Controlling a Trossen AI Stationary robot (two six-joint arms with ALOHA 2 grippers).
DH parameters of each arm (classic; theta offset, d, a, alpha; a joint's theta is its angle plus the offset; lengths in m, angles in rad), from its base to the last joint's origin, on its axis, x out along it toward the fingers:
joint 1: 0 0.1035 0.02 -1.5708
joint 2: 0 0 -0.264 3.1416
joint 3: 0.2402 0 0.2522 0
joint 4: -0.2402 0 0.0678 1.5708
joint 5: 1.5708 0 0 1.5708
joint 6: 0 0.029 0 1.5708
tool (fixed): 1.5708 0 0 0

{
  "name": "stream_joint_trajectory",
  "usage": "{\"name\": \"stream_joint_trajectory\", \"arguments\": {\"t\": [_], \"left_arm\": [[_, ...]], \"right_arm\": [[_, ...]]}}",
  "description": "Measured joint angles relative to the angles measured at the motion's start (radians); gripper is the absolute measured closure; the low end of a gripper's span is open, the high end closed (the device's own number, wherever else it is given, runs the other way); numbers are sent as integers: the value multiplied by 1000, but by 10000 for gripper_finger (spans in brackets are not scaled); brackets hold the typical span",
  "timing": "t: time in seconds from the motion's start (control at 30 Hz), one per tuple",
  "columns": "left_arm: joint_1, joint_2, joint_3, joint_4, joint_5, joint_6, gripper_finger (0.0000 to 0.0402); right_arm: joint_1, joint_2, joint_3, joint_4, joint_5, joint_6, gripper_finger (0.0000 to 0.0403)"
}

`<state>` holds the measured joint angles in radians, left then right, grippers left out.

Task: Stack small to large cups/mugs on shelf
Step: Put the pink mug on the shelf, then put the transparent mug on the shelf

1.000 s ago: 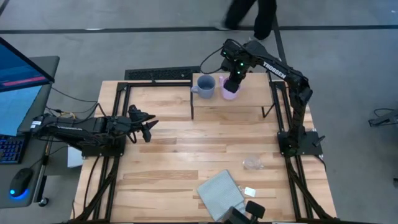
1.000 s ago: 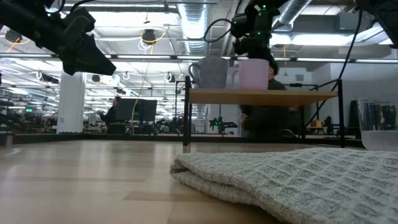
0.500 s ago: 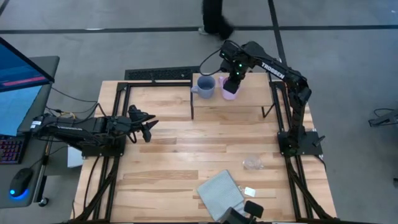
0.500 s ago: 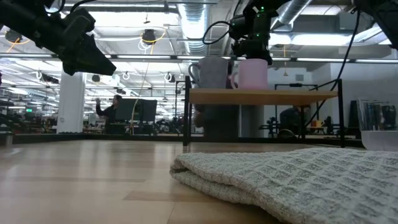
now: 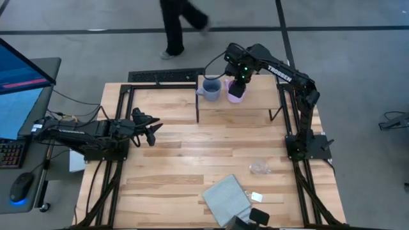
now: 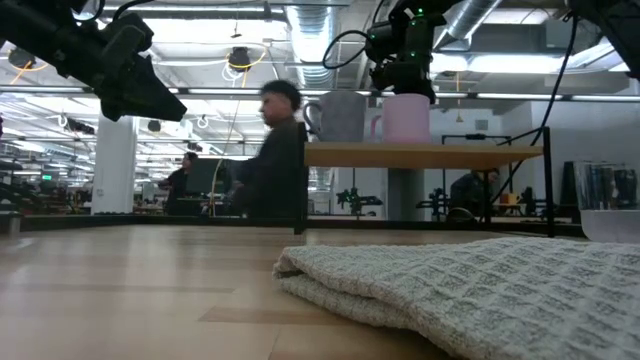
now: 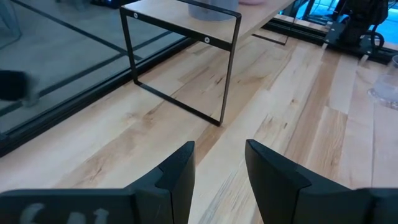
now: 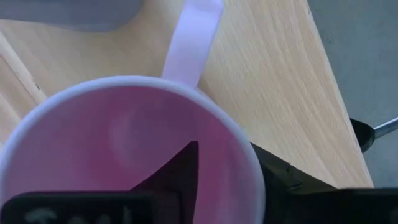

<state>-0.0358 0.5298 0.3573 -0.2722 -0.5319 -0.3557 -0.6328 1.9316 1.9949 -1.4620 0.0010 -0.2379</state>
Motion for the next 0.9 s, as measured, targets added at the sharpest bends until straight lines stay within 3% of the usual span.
{"name": "stream_joint_trajectory", "arguments": {"t": [0.4,0.9], "left_arm": [[0,0,0,0,-4,0,270],[0,0,0,0,-4,0,270]], "right_arm": [[4,-1,31,-27,2,-6,205],[4,-2,206,-102,8,-25,221]]}}
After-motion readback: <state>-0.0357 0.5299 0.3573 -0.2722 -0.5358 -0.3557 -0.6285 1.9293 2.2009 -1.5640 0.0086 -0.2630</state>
